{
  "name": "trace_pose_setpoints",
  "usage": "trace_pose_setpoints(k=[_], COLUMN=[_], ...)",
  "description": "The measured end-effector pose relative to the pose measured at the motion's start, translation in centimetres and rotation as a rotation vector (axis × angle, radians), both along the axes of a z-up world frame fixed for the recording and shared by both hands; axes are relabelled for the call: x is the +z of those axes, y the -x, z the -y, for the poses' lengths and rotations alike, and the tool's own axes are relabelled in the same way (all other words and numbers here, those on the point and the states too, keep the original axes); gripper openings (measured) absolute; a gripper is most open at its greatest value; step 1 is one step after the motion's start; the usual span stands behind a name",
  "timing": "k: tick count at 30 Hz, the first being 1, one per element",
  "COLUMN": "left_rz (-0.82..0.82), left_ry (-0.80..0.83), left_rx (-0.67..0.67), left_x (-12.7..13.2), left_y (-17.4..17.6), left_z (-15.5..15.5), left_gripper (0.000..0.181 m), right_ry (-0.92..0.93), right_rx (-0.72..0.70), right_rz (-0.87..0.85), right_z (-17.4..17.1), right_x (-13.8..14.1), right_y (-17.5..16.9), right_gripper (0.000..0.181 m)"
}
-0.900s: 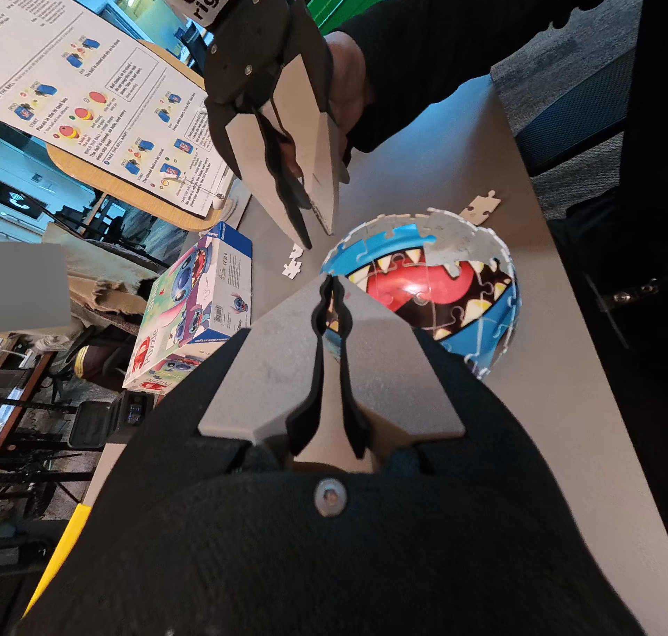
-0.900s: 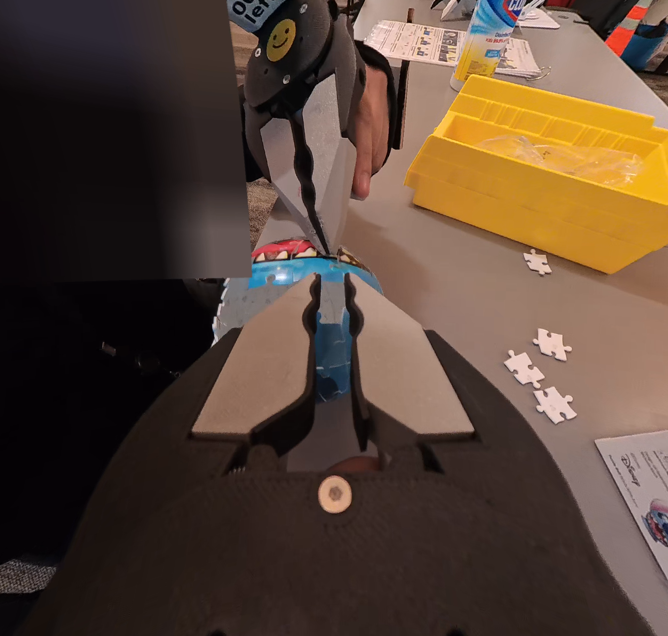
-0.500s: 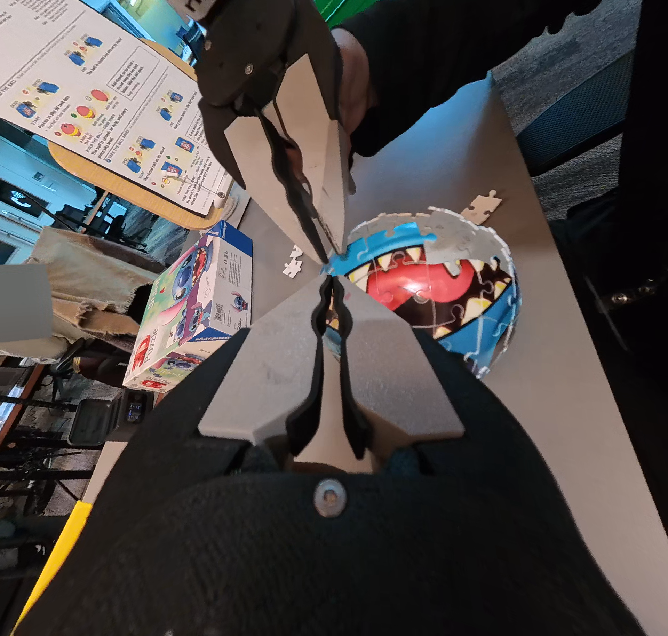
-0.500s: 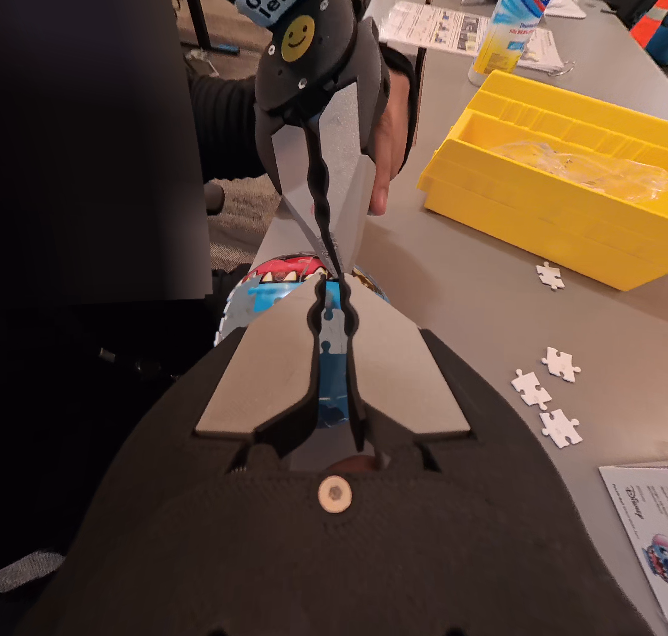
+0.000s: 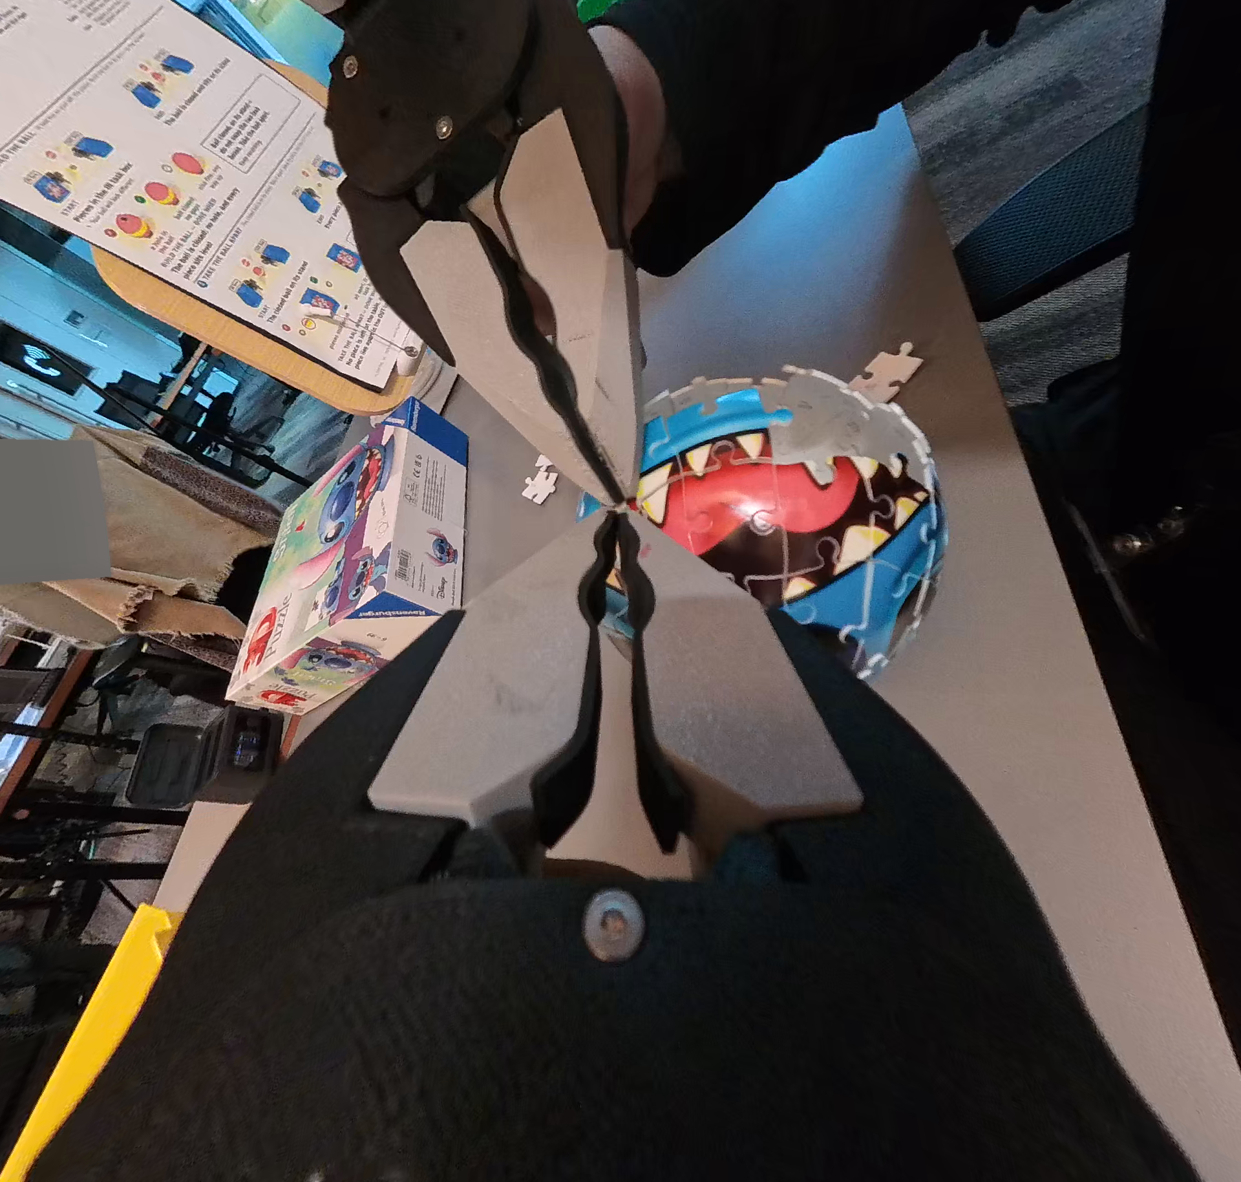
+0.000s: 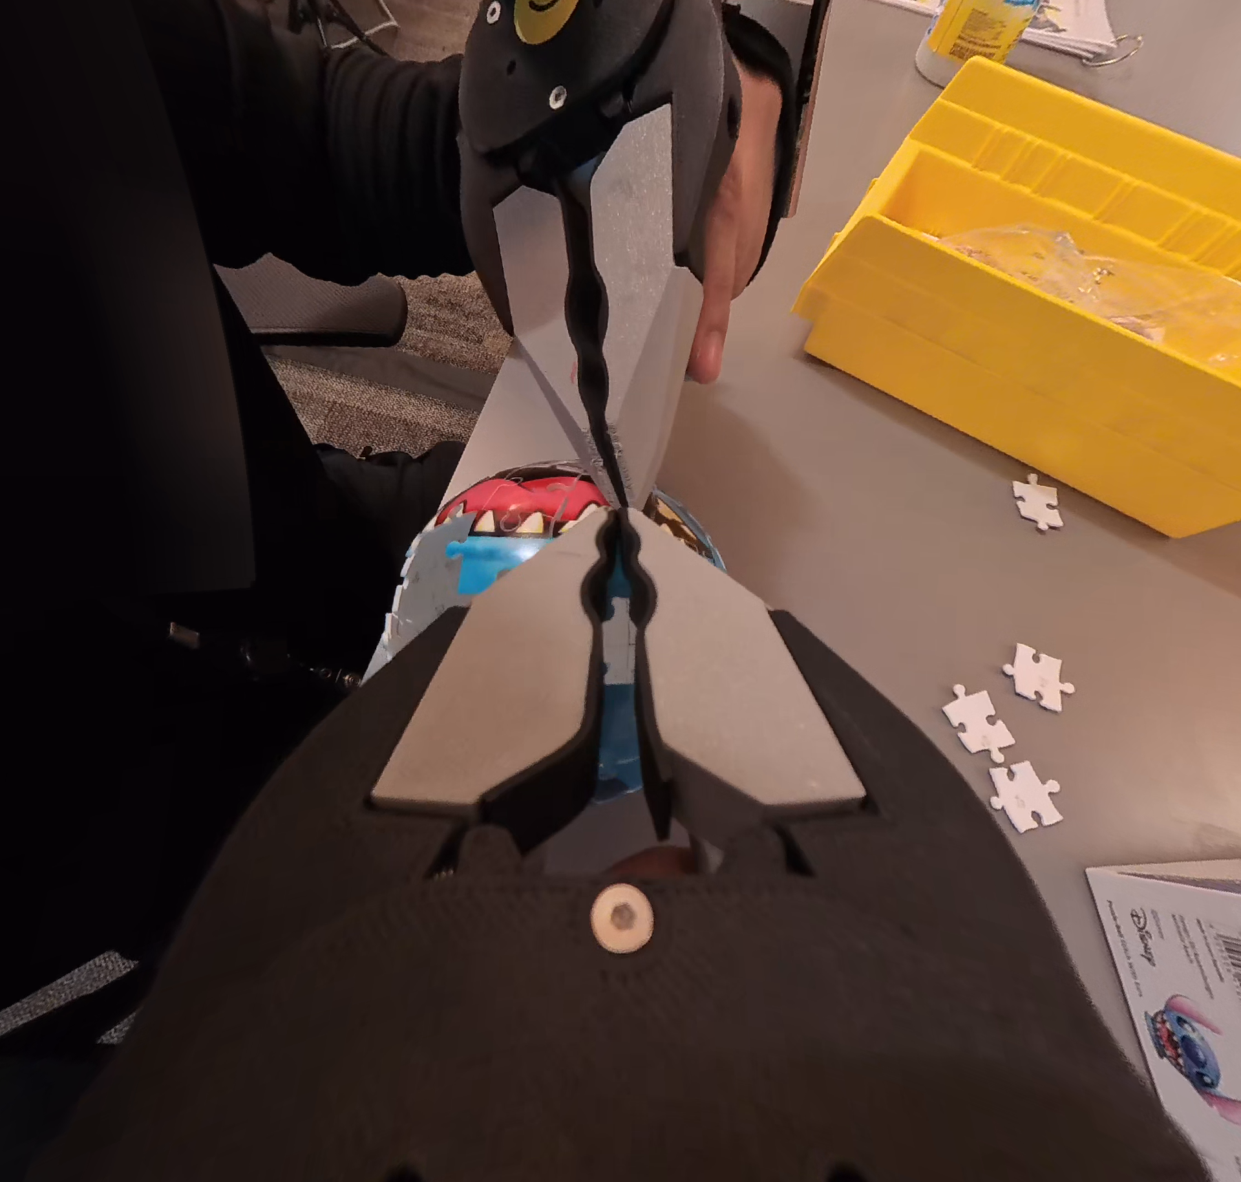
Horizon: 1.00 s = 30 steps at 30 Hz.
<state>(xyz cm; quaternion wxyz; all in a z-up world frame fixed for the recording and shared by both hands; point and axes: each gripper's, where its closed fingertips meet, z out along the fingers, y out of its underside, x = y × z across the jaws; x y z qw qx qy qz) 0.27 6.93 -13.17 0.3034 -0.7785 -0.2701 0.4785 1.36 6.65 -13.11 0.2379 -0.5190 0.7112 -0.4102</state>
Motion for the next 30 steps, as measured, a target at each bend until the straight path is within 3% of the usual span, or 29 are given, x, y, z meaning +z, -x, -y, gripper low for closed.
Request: trace_pose_setpoints(k=[30], left_rz=[-0.015], left_ry=[0.008], left_rx=[-0.007], left_x=[-0.12], left_y=[-0.54], left_z=[-0.09], left_gripper=[0.000], right_ry=[-0.010], right_rx=[-0.001], right_rz=[-0.027], right_z=[0.63], right_x=[0.54], right_y=[0.00], right_gripper=[0.000])
